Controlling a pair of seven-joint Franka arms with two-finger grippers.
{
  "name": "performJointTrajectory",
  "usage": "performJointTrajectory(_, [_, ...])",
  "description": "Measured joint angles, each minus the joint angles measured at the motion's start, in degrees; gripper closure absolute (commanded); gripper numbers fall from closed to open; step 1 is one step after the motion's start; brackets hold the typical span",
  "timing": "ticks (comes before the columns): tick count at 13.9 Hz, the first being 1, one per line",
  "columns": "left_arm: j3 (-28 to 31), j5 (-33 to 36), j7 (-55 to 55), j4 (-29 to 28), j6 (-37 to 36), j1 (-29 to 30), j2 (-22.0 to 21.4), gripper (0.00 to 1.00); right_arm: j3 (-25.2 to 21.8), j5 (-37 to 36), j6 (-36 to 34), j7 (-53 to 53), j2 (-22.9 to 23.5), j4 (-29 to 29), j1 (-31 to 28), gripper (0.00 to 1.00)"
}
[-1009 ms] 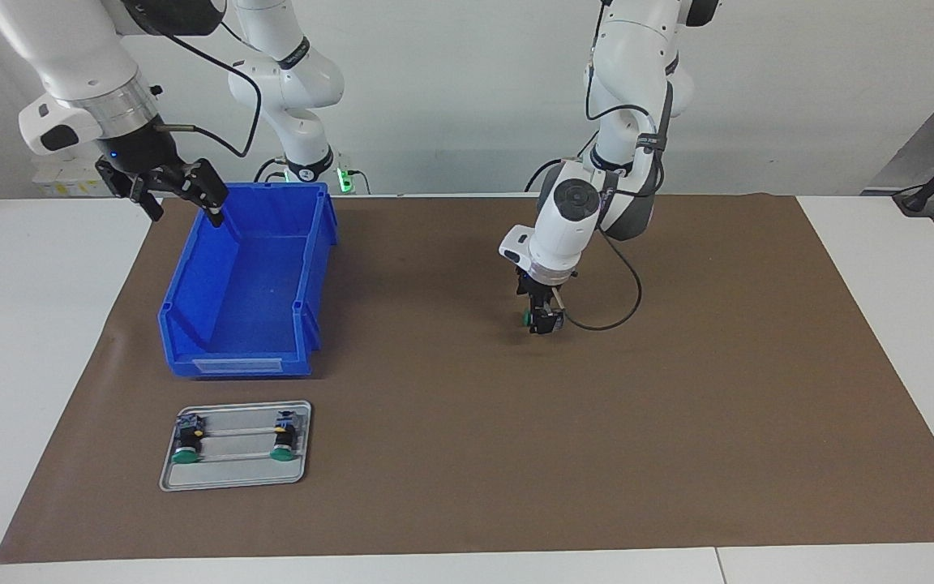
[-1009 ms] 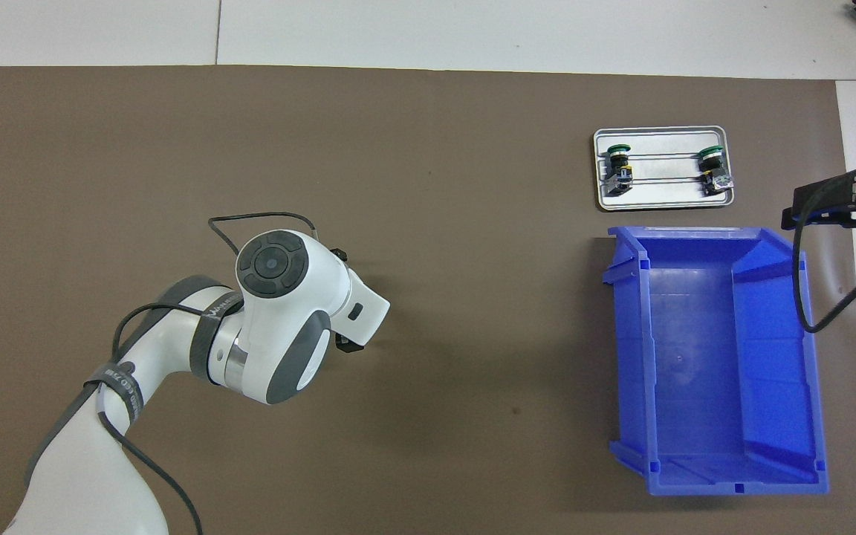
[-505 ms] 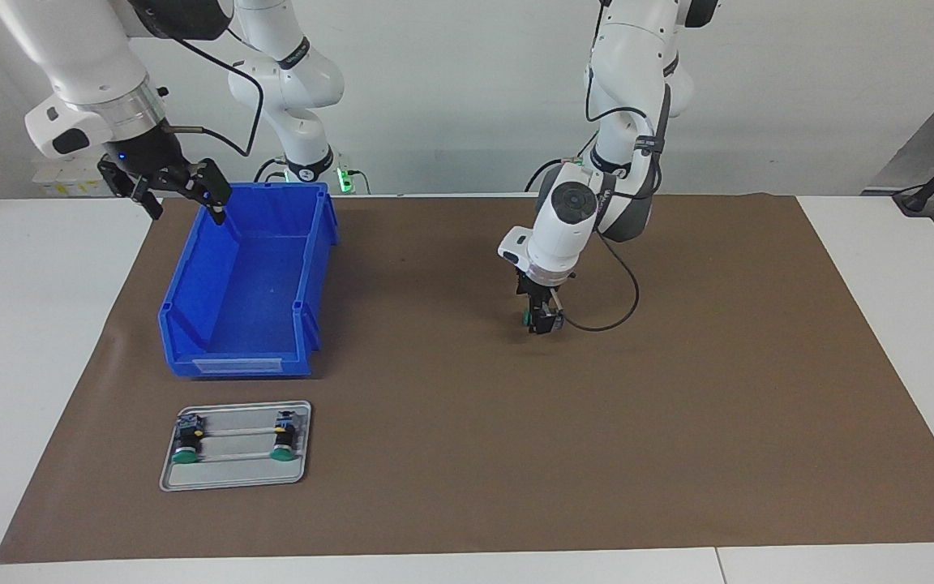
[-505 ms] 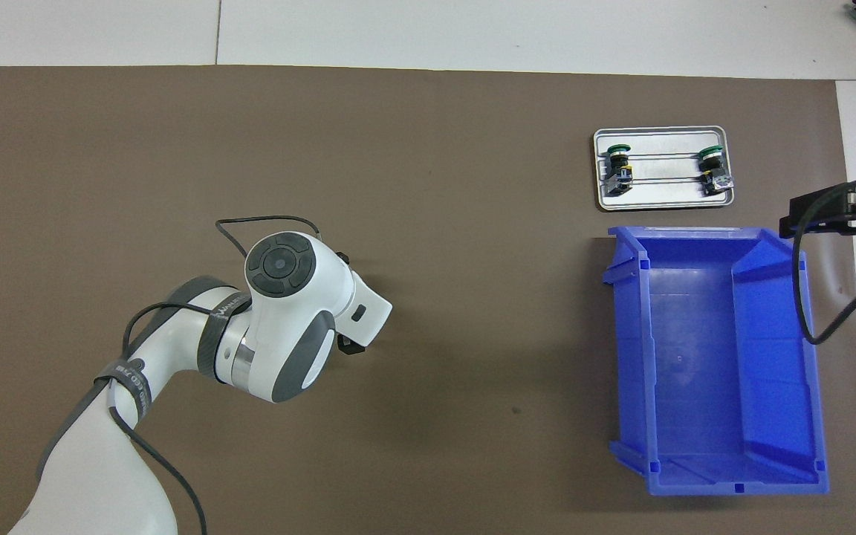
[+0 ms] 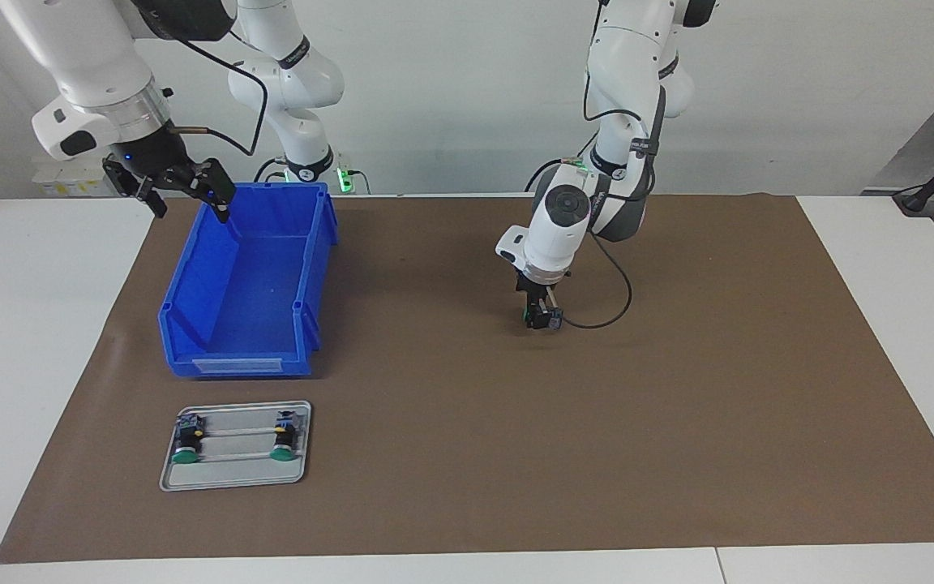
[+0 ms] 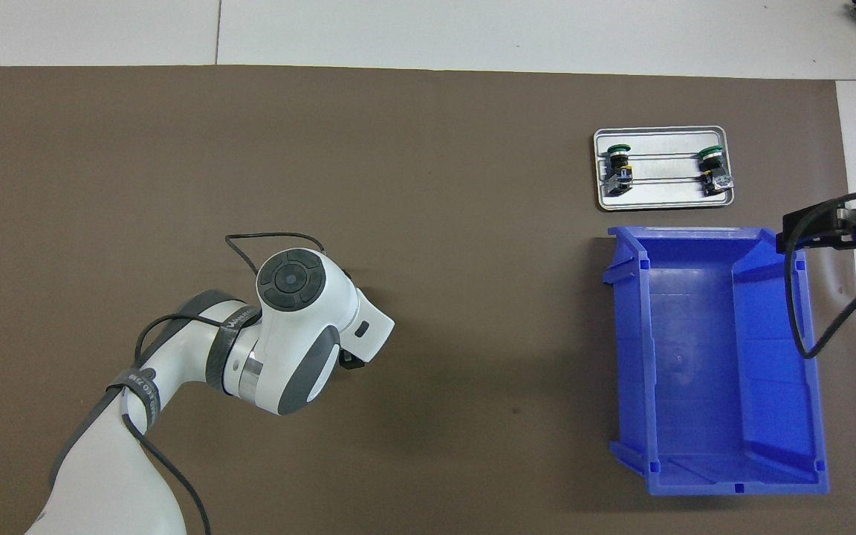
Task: Place and press button with both arms
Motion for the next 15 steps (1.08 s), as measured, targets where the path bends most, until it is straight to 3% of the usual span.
performJointTrajectory(5, [0.5, 0.0, 1.3, -0.3, 2.2, 0.0, -0.1, 0.20, 0.0, 0.2, 0.0, 0.0, -0.3, -0.3, 0.0, 0.00])
performJointTrajectory(9, [1.1, 0.0, 4.4, -0.8, 2.4, 0.2, -0.2, 0.11, 0.0, 0.5, 0.0, 0.0, -0.4, -0.4, 0.0, 0.00])
performJointTrajectory(15, [1.2, 0.0, 5.7, -1.2, 2.9, 0.3, -0.3, 0.19, 0.0, 0.5, 0.0, 0.0, -0.4, -0.5, 0.0, 0.00])
